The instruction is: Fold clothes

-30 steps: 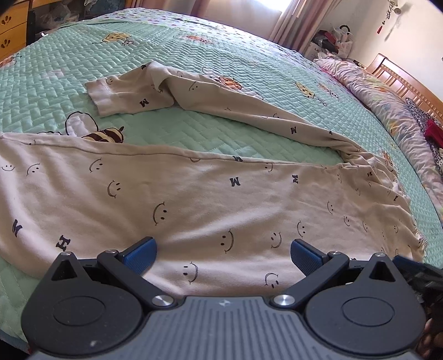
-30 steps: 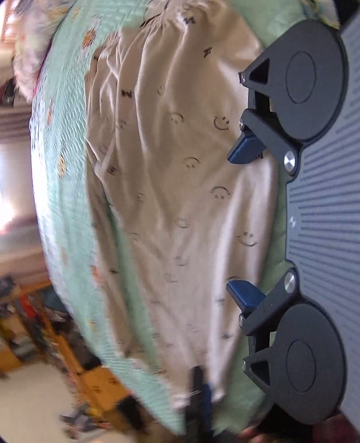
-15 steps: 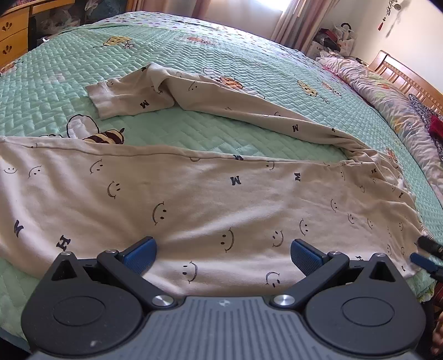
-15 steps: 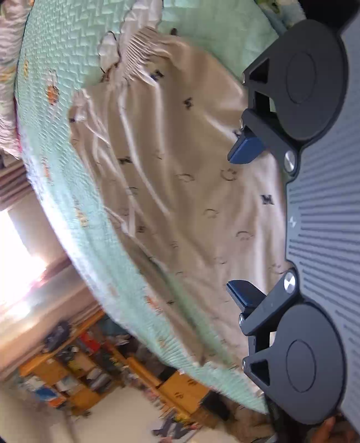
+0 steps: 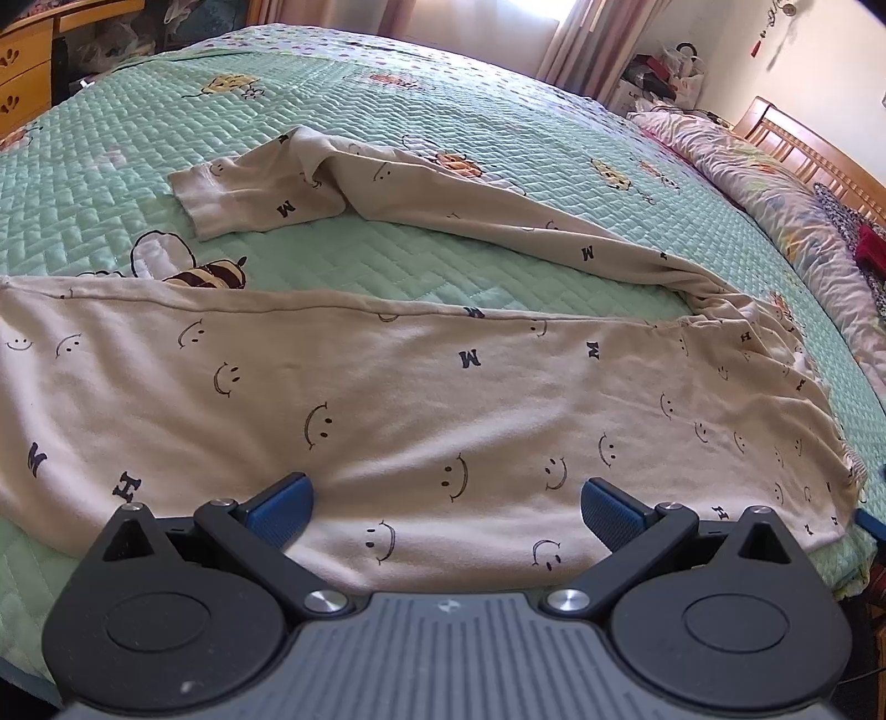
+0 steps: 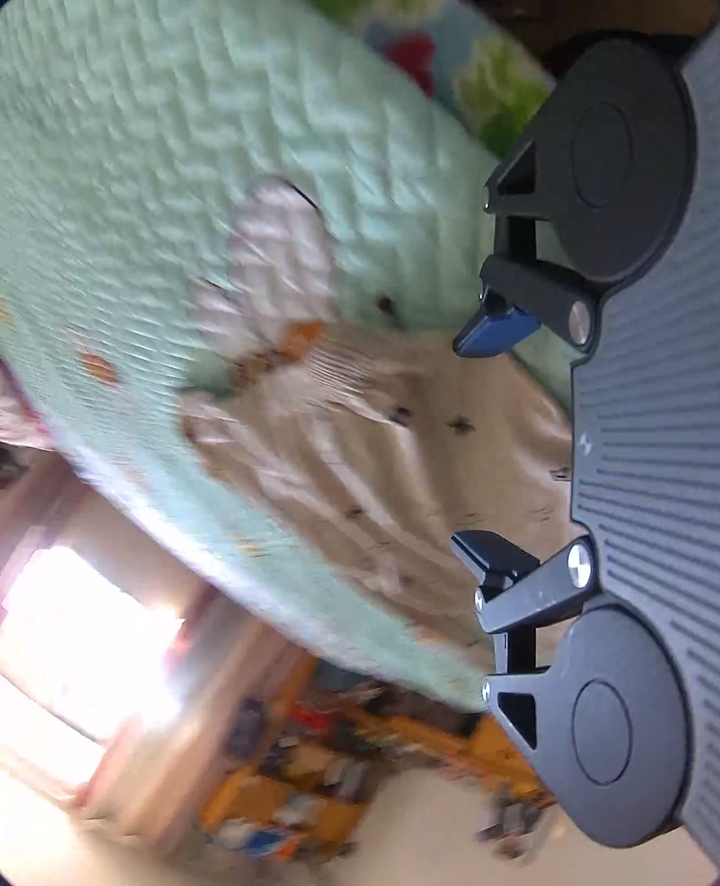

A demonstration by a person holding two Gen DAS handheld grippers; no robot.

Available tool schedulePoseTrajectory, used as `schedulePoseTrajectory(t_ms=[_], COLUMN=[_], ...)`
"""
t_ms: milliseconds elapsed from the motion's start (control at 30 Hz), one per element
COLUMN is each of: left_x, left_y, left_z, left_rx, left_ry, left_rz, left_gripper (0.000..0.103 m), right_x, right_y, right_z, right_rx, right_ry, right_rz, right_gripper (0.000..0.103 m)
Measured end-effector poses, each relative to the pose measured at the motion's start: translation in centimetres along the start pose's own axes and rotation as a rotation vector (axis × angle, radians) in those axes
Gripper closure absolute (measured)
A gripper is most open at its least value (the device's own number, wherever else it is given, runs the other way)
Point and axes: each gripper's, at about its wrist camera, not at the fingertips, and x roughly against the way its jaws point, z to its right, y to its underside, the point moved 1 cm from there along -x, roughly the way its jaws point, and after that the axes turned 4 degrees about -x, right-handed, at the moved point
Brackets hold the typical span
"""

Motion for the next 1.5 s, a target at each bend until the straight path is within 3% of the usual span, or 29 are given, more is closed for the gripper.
schedulePoseTrajectory(t_ms=[67, 333, 367, 400, 433, 467, 633, 767, 833, 1033, 1167, 1267, 1500], left_x=[-0.1, -0.6, -0.6, -0.6, -0.6, -0.6, -0.6, -0.5, -0.5, -0.4, -0.3, -0.3, -0.1], left_y=[-0.1, -0.1, -0.1, -0.2, -0.3, -0.3, -0.7, -0.6, -0.6, -0.7, -0.7, -0.7, -0.6], left_z=[0.3, 1.8, 1.8, 1.8, 1.8, 1.7, 1.7, 1.7, 1.8, 1.6, 1.4, 1.4, 1.4], left_rx=[-0.007, -0.067, -0.066, -0.061, -0.055, -0.049, -0.019, -0.020, -0.023, -0.016, -0.008, -0.007, -0.006], left_ry=[-0.019, -0.097, -0.100, -0.101, -0.103, -0.104, -0.108, -0.110, -0.111, -0.097, -0.084, -0.079, -0.077], left_rz=[-0.008, -0.052, -0.057, -0.062, -0.067, -0.072, -0.094, -0.096, -0.101, -0.105, -0.106, -0.106, -0.096], left_gripper=[0.001, 0.001, 0.001, 0.001, 0.001, 0.001, 0.001, 0.001, 0.001, 0.001, 0.001, 0.001, 0.001], right_x=[0.6, -3.9, -4.2, -4.4, -4.5, -4.6, -2.9, -1.8, -1.8, -2.1, -1.6, -1.1, -1.9], right_y=[-0.6, -1.3, -1.3, -1.2, -1.2, -1.1, -0.9, -0.5, -0.2, -0.7, -1.3, -1.4, -1.1], right_z=[0.8, 1.2, 1.1, 1.0, 0.9, 0.9, 0.7, 1.4, 2.1, 3.5, 3.9, 3.1, -0.7], right_rx=[-0.029, 0.006, 0.014, 0.021, 0.027, 0.033, 0.068, 0.114, 0.101, -0.006, -0.064, -0.027, 0.118], right_ry=[0.018, -0.007, -0.011, -0.017, -0.022, -0.027, -0.021, 0.086, 0.093, 0.044, 0.017, 0.014, -0.064], right_rz=[0.049, 0.004, 0.004, -0.004, -0.015, -0.026, 0.006, -0.044, -0.051, -0.040, -0.009, 0.023, -0.021], right_gripper=[0.024, 0.024, 0.031, 0.053, 0.066, 0.094, 0.093, 0.093, 0.093, 0.092, 0.080, 0.066, 0.063])
